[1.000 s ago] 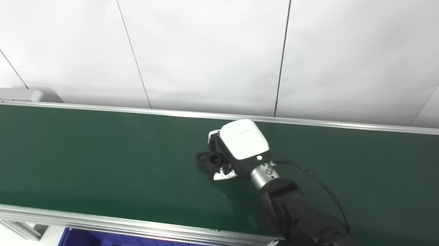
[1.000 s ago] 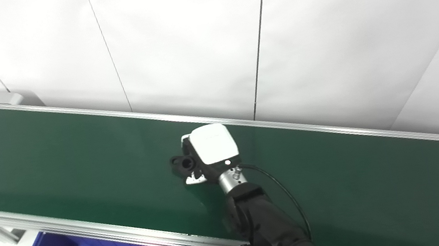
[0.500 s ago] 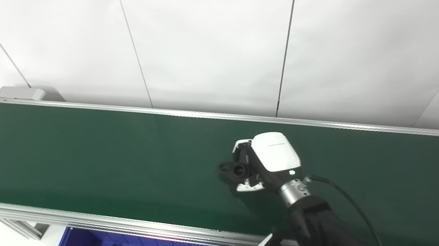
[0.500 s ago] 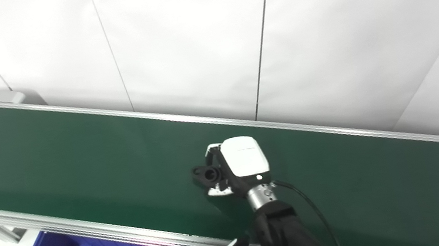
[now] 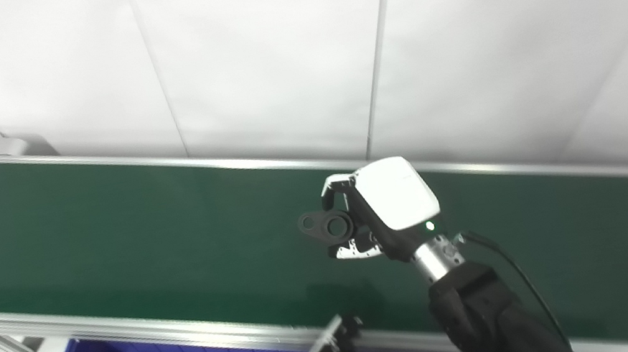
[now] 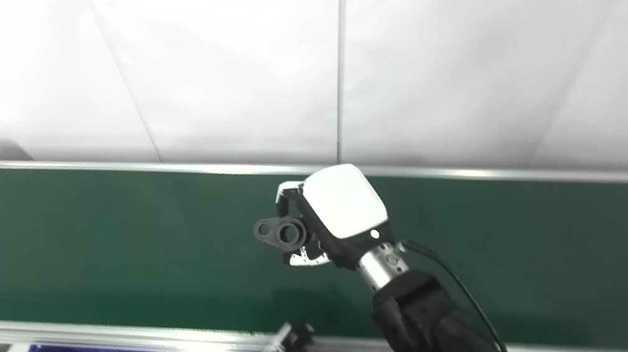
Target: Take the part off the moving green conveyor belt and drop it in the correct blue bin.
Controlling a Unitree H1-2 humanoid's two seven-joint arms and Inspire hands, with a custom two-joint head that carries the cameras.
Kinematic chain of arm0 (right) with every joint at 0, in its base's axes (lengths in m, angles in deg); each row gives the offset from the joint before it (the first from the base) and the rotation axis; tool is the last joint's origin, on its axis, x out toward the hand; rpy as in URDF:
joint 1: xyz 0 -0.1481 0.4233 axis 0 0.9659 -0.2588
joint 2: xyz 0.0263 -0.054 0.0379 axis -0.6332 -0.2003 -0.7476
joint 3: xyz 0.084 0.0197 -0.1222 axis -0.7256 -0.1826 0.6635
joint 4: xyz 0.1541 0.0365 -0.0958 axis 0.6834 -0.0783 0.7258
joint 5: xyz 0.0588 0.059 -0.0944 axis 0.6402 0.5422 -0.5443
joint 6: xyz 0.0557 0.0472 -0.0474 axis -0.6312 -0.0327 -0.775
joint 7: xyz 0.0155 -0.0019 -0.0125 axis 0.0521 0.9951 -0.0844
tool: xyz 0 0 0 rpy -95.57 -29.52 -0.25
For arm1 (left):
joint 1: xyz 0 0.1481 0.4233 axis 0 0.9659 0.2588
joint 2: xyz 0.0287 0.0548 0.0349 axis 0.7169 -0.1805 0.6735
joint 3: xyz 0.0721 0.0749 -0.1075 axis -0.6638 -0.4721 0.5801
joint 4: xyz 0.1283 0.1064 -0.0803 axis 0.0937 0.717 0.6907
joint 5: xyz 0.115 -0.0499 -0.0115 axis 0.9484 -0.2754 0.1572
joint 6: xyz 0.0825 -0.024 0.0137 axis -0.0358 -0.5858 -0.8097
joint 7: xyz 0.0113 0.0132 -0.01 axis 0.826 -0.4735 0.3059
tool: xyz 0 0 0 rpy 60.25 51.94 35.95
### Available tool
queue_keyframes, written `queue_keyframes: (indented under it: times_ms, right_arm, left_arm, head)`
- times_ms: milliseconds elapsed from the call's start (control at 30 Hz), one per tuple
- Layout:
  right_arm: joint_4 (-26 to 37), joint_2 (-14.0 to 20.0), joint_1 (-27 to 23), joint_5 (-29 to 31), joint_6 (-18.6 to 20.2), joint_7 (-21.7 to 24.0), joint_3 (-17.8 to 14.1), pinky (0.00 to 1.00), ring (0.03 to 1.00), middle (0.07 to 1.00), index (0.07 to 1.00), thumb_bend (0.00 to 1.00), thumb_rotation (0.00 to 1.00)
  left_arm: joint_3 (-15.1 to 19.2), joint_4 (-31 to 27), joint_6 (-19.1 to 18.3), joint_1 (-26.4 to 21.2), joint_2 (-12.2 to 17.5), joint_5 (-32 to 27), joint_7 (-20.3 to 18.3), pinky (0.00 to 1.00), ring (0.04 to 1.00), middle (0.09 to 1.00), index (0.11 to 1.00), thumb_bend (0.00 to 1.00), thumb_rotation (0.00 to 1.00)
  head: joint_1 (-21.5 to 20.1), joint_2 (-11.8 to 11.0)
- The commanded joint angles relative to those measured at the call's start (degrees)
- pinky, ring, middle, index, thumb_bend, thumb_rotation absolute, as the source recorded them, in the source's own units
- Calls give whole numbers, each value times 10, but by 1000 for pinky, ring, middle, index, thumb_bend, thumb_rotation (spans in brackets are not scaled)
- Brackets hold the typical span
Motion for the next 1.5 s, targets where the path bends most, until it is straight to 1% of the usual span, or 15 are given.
queue_keyframes:
  times_ms: [0, 33, 100, 133, 167, 300, 367, 400, 533, 667, 800, 933, 1067, 1233, 1467]
  right_arm:
    - [48, -3, -2, -13, 14, 20, -15, 85, 139, 226, 485, 514, 135]
    - [64, -2, 7, -18, 17, 31, -20, 83, 138, 225, 484, 513, 136]
    - [91, 2, 27, -30, 20, 49, -30, 86, 142, 228, 483, 512, 140]
    - [104, 1, 37, -36, 23, 59, -35, 96, 155, 241, 483, 510, 141]
    - [117, 1, 47, -40, 25, 68, -41, 101, 161, 248, 483, 511, 140]
    - [160, -6, 83, -55, 29, 100, -61, 107, 168, 252, 484, 512, 136]
    - [194, -6, 108, -75, 37, 135, -68, 113, 172, 260, 485, 510, 136]
    - [206, -9, 119, -84, 41, 150, -72, 118, 177, 269, 487, 509, 136]
    - [238, -34, 154, -130, 54, 207, -78, 112, 174, 272, 490, 508, 135]
    - [259, -63, 200, -161, 55, 225, -84, 98, 156, 240, 491, 508, 134]
    - [269, -71, 257, -182, 45, 230, -86, 96, 156, 246, 489, 509, 133]
    - [269, -73, 325, -187, 41, 195, -92, 95, 156, 249, 487, 511, 134]
    - [257, -77, 380, -204, 48, 167, -107, 98, 156, 245, 487, 511, 136]
    - [256, -79, 417, -225, 54, 170, -137, 114, 176, 269, 489, 507, 142]
    - [254, -70, 445, -198, 43, 143, -180, 112, 175, 269, 490, 509, 134]
  left_arm:
    - [2, -35, -3, 3, 9, -23, -12, 993, 999, 997, 1000, 857, 665]
    - [5, -41, -8, 5, 11, -29, -13, 997, 1000, 999, 1000, 863, 672]
    - [12, -53, -22, 9, 13, -49, -13, 1000, 1000, 998, 1000, 883, 684]
    - [16, -57, -25, 10, 15, -60, -14, 1000, 1000, 997, 1000, 877, 680]
    - [19, -59, -25, 10, 18, -68, -16, 1000, 1000, 993, 1000, 864, 679]
    - [35, -70, -30, 10, 32, -88, -25, 1000, 1000, 983, 1000, 847, 704]
    - [46, -86, -42, 10, 42, -88, -24, 1000, 1000, 981, 1000, 858, 718]
    - [50, -93, -48, 10, 45, -86, -23, 1000, 1000, 979, 1000, 862, 730]
    - [65, -113, -76, 4, 69, -90, -30, 1000, 1000, 989, 1000, 881, 765]
    - [80, -111, -79, -2, 84, -104, -41, 992, 991, 988, 1000, 844, 760]
    - [87, -97, -72, -6, 86, -112, -49, 979, 984, 979, 1000, 840, 754]
    - [89, -82, -69, -11, 90, -120, -63, 989, 993, 983, 1000, 838, 749]
    - [93, -68, -64, -21, 92, -131, -79, 989, 996, 989, 1000, 845, 745]
    - [100, -55, -60, -27, 96, -149, -101, 988, 1000, 999, 1000, 842, 748]
    - [113, -65, -77, -24, 97, -153, -109, 961, 988, 990, 1000, 846, 744]
  head:
    - [-27, 15]
    - [-27, 15]
    - [-51, 24]
    - [-72, 31]
    - [-72, 31]
    - [-111, 43]
    - [-148, 53]
    - [-152, 54]
    - [-197, 66]
    - [-219, 67]
    - [-224, 59]
    - [-233, 52]
    - [-262, 47]
    - [-277, 43]
    - [-283, 48]
